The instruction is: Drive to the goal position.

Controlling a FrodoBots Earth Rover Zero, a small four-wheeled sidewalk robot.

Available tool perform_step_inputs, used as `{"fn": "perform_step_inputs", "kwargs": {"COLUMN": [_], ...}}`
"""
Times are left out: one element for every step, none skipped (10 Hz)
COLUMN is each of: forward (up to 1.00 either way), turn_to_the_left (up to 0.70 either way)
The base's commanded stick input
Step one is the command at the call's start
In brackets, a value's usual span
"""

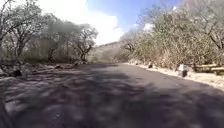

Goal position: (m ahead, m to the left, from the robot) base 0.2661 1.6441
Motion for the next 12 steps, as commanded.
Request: {"fn": "perform_step_inputs", "kwargs": {"forward": [0.7,0.7,0.7,0.7,0.7,0.7,0.7,0.7,0.7,0.7,0.7,0.7], "turn_to_the_left": [0.0,0.0,0.0,0.0,0.0,0.0,0.0,0.0,0.0,0.0,0.0,0.0]}}
